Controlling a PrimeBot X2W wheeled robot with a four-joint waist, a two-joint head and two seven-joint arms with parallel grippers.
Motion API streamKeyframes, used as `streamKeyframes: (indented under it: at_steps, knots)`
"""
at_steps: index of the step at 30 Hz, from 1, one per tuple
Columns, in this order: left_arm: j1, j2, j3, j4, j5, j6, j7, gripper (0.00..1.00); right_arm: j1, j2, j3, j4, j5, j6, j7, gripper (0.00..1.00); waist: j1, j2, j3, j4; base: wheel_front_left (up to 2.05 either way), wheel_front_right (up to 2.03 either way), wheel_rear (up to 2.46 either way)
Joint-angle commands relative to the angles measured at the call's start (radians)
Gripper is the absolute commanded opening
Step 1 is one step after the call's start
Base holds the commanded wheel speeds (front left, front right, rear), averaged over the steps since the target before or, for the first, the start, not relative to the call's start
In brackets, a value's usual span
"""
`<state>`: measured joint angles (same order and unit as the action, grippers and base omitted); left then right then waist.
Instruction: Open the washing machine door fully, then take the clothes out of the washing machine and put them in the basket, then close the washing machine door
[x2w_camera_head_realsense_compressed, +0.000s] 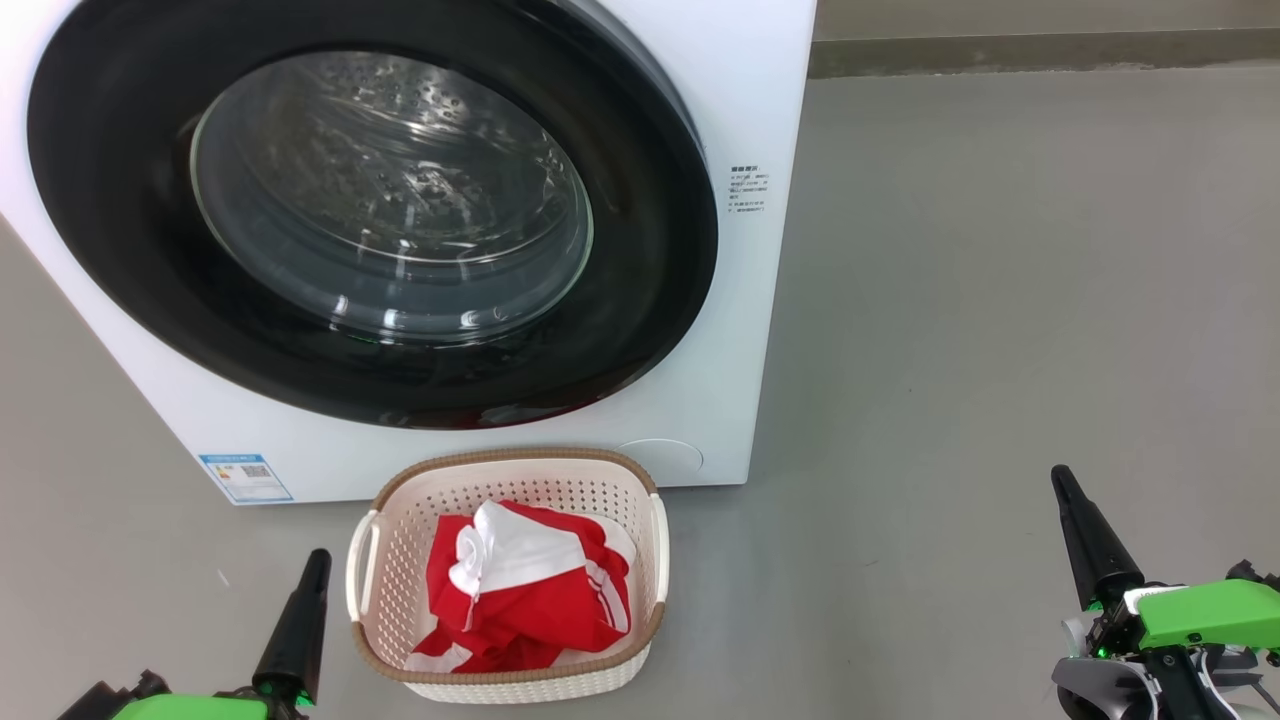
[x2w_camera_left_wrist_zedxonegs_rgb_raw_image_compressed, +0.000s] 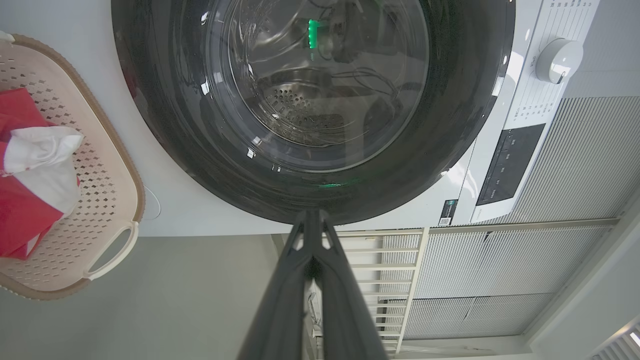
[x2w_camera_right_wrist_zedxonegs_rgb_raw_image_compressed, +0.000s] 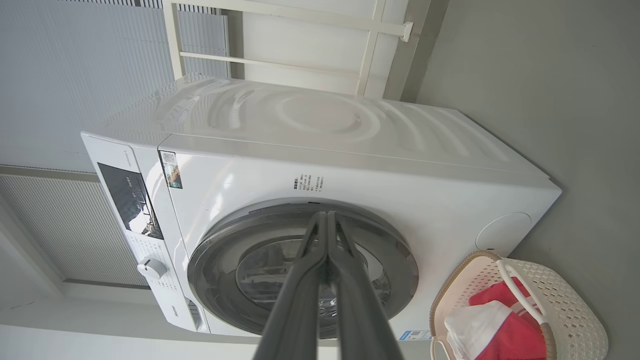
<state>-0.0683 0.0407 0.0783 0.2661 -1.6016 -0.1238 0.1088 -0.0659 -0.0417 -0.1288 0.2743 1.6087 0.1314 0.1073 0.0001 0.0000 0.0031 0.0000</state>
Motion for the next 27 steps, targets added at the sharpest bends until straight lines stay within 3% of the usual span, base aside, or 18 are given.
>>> streamKeyframes:
  at_steps: [1, 27]
  knots:
    - [-0.04, 0.01, 0.037, -0.021, -0.006, -0.007, 0.005, 0.0, -0.042, -0.009, 0.015, -0.03, 0.0, -0.001, 0.006, 0.0, -0.0001, 0.0, 0.0, 0.0, 0.0, 0.0, 0.0]
    - [-0.04, 0.01, 0.037, -0.021, -0.006, -0.007, 0.005, 0.0, -0.042, -0.009, 0.015, -0.03, 0.0, -0.001, 0.006, 0.0, -0.0001, 0.0, 0.0, 0.0, 0.0, 0.0, 0.0]
